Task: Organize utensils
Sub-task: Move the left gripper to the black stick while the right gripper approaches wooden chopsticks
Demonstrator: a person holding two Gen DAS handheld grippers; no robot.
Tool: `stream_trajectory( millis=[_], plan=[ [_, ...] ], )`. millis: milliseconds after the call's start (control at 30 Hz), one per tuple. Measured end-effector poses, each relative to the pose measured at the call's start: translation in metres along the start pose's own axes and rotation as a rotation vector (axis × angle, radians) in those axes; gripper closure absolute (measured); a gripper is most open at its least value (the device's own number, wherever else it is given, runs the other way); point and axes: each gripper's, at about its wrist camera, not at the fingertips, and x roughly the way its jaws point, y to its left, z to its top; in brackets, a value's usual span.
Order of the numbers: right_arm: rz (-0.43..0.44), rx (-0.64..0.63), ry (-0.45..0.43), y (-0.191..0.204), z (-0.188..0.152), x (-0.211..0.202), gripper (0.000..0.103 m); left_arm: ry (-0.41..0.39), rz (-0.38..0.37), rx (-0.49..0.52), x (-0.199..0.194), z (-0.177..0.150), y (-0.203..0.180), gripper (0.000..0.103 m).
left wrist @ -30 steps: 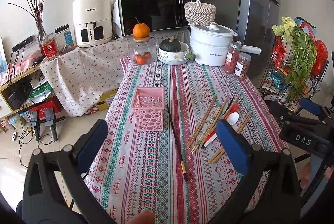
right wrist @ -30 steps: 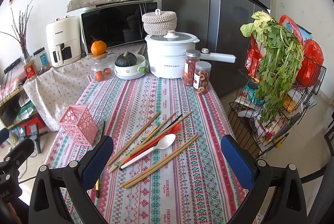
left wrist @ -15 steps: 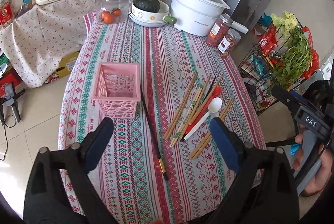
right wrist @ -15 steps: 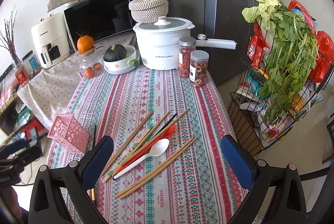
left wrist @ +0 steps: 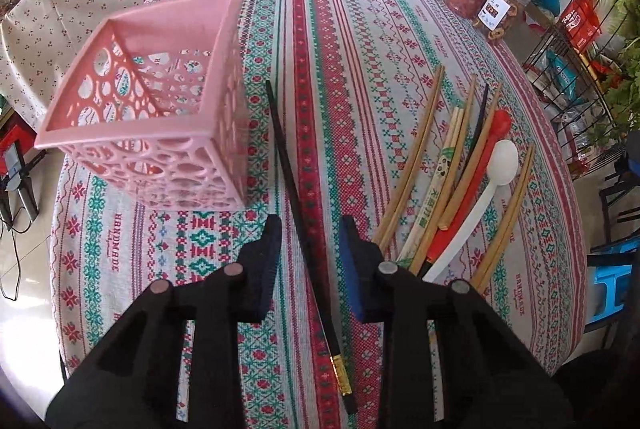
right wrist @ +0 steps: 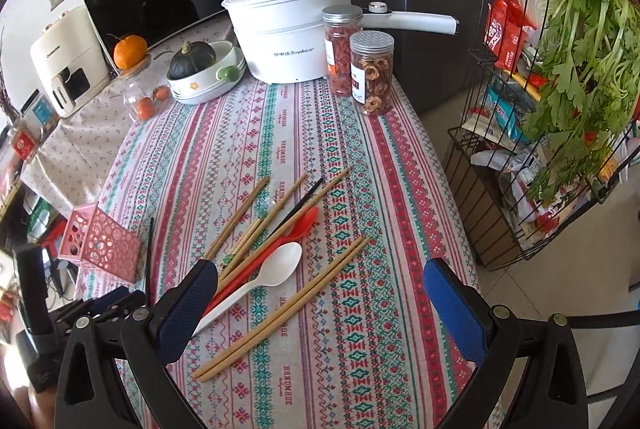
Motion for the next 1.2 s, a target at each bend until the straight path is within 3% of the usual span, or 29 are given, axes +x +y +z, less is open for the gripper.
stream_trajectory(
  millis=[100, 133, 167, 200, 467, 533, 633, 833, 967, 1000, 1033, 1200],
  plan=[
    [0.003, 0.009, 0.02, -0.004, -0.003, 0.003, 0.0, 0.006, 0.002, -0.002, 0.011, -0.002, 0.004, 0.075],
    [0.005, 0.011, 0.026, -0.005, -0.003, 0.005, 0.0, -0.006, 0.0, 0.007, 0.011, -0.003, 0.005, 0.079],
    [0.009, 0.012, 0.032, -0.006, -0.004, 0.006, 0.0, -0.009, -0.003, 0.026, 0.009, -0.003, 0.005, 0.091],
    [0.012, 0.013, 0.039, -0.006, -0.004, 0.007, 0.0, 0.002, -0.016, 0.042, 0.009, -0.004, 0.006, 0.093],
    [0.019, 0.037, 0.074, -0.015, -0.009, 0.012, 0.0, 0.162, -0.113, 0.205, -0.004, -0.027, -0.005, 0.095],
    [0.021, 0.039, 0.082, -0.017, -0.009, 0.013, 0.0, 0.121, -0.074, 0.233, -0.011, -0.027, -0.01, 0.092],
    [0.028, 0.045, 0.109, -0.018, -0.009, 0.02, 0.0, 0.064, -0.063, 0.222, -0.017, -0.015, -0.014, 0.072],
    [0.029, 0.054, 0.207, -0.022, -0.014, 0.045, 0.0, 0.024, 0.006, 0.165, 0.011, 0.01, -0.021, 0.071],
    [0.0, 0.09, 0.237, -0.036, -0.014, 0.058, 0.0, 0.0, 0.046, 0.166, 0.022, 0.012, -0.026, 0.08],
    [-0.003, 0.112, 0.243, -0.042, -0.013, 0.062, 0.0, 0.003, 0.042, 0.168, 0.023, 0.017, -0.029, 0.085],
    [-0.001, 0.138, 0.249, -0.048, -0.012, 0.065, 0.0, 0.007, 0.034, 0.169, 0.022, 0.017, -0.029, 0.097],
    [0.037, 0.258, 0.262, -0.071, -0.006, 0.082, 0.002, -0.004, 0.0, 0.155, 0.008, 0.008, -0.028, 0.097]
  ],
)
